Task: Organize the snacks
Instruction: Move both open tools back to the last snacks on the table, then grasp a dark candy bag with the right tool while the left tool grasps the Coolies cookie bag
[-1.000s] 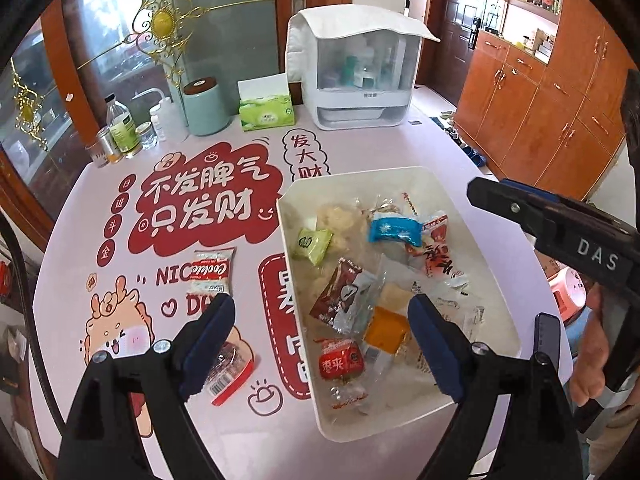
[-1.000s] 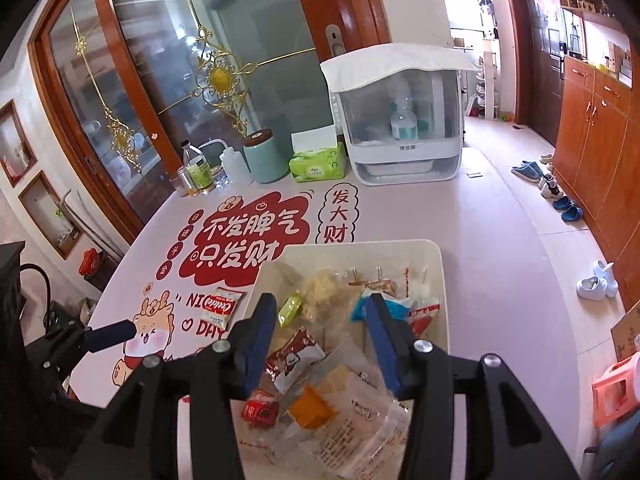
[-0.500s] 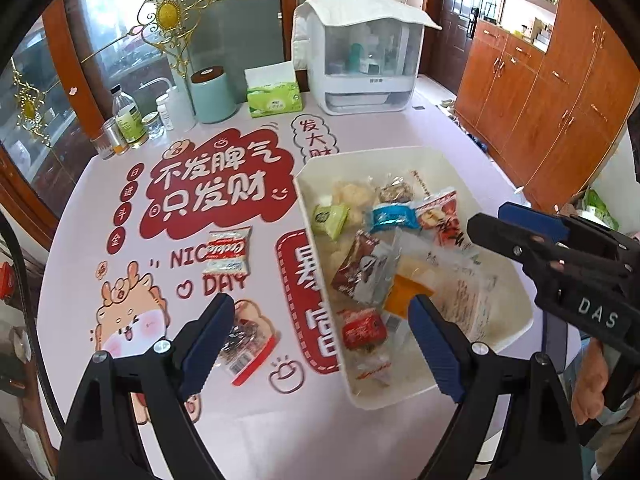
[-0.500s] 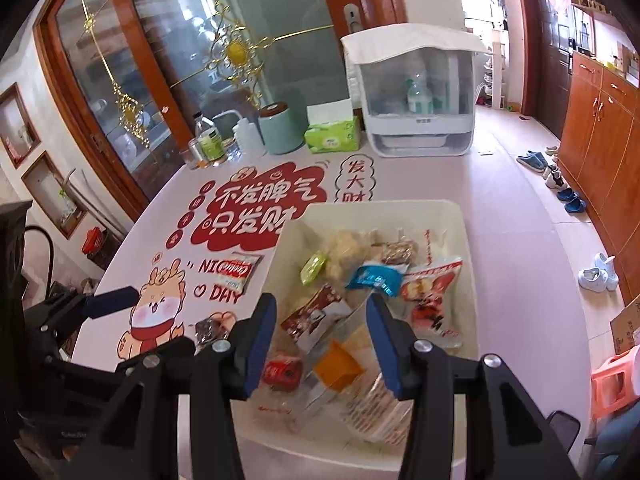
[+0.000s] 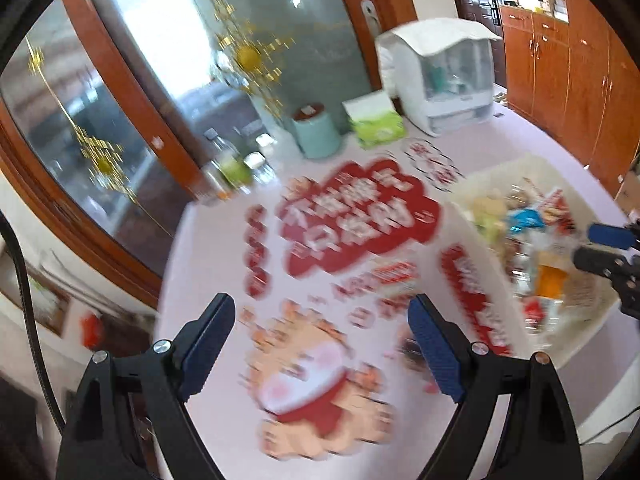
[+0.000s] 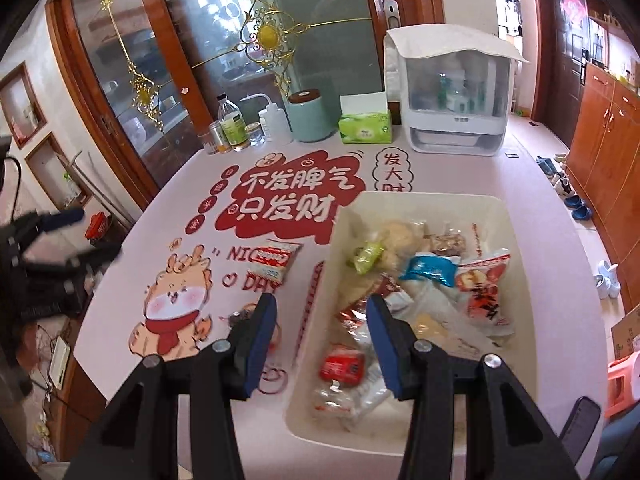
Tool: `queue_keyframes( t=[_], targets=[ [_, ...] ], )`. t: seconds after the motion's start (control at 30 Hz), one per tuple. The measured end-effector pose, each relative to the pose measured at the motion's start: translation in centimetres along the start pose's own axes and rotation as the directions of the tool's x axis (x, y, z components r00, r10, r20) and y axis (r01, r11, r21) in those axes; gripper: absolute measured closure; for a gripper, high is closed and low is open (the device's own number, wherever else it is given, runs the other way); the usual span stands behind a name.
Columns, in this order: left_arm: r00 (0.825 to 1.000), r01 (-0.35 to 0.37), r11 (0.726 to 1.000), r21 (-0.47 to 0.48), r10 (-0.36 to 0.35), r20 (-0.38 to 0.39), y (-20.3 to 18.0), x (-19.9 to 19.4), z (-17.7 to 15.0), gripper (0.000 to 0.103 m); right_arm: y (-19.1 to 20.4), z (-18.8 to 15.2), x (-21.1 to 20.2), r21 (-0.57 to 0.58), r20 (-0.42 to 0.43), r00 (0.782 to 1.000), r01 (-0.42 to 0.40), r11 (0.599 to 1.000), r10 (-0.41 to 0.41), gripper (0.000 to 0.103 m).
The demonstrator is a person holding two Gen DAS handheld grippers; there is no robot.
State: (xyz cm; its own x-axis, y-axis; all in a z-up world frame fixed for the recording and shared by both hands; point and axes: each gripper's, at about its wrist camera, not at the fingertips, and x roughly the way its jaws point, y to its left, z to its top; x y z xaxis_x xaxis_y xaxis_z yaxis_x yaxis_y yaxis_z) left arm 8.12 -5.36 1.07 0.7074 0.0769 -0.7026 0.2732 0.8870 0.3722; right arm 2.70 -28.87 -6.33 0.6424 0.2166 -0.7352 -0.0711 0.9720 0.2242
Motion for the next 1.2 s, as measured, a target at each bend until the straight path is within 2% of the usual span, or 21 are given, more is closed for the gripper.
queue_keyframes(
  t=[0.07, 0.13, 0.2, 0.3, 0.4, 0.47, 0.6, 0.73, 0.87, 1.0, 1.13, 1.2],
  targets=[
    [0.998, -0.042, 0.998, 0.05, 0.039, 0.057, 2.4, -0.3, 1.2, 0.015, 1.2, 0.3, 0.4, 0.016, -0.004, 1.0, -0.004, 1.0, 0.004, 0.056],
    [0.993, -0.058, 0.994, 0.098, 0.048, 0.105, 4.2, -0.2, 2.4, 0.015, 2.9, 0.6, 1.2, 0.022, -0.011, 1.0, -0.007, 1.0, 0.008, 0.056],
    [0.989, -0.056, 0.988, 0.145, 0.036, 0.14, 5.2, 0.6, 3.3, 0.008, 4.7, 0.7, 2.1, 0.023, -0.013, 1.0, -0.002, 1.0, 0.002, 0.054],
    [0.986, -0.04, 0.968, 0.248, -0.002, 0.168, 5.3, 3.5, 3.9, 0.006, 7.2, 0.5, 4.1, 0.046, -0.02, 1.0, 0.001, 0.999, 0.0, 0.047],
    [0.989, 0.033, 0.932, 0.361, -0.083, 0.123, 3.5, 8.2, 3.4, 0.006, 9.1, -0.3, 6.6, 0.074, -0.059, 0.998, 0.013, 0.997, -0.009, 0.047],
    [0.987, 0.101, 0.899, 0.427, -0.144, 0.069, 1.5, 11.5, 2.6, 0.006, 10.3, -1.1, 8.6, 0.104, -0.103, 0.995, 0.021, 0.994, -0.01, 0.047],
    [0.968, 0.227, 0.823, 0.521, -0.252, -0.024, -1.7, 16.2, 1.4, 0.006, 12.3, -3.0, 11.6, 0.098, -0.188, 0.982, 0.043, 0.994, -0.024, 0.047],
    [0.919, 0.382, 0.756, 0.531, -0.372, -0.132, -4.1, 20.5, 1.0, 0.006, 13.7, -4.3, 14.5, 0.042, -0.271, 0.962, 0.058, 0.997, -0.044, 0.047],
    [0.866, 0.498, 0.717, 0.488, -0.442, -0.234, -6.0, 24.7, 1.0, 0.006, 14.3, -5.0, 17.2, -0.036, -0.294, 0.949, 0.103, 0.994, -0.109, 0.047],
    [0.812, 0.584, 0.679, 0.445, -0.49, -0.317, -7.7, 28.2, 0.5, 0.006, 14.7, -5.6, 20.0, -0.109, -0.317, 0.935, 0.134, 0.985, -0.162, 0.047],
    [0.765, 0.644, 0.633, 0.429, -0.532, -0.363, -8.6, 29.6, 0.3, 0.007, 15.2, -5.8, 21.6, -0.174, -0.309, 0.935, 0.126, 0.977, -0.176, 0.045],
    [0.753, 0.658, 0.619, 0.429, -0.542, -0.373, -9.1, 30.1, 0.2, 0.007, 15.6, -5.8, 22.0, -0.22, -0.288, 0.938, 0.131, 0.967, -0.193, 0.041]
  ],
)
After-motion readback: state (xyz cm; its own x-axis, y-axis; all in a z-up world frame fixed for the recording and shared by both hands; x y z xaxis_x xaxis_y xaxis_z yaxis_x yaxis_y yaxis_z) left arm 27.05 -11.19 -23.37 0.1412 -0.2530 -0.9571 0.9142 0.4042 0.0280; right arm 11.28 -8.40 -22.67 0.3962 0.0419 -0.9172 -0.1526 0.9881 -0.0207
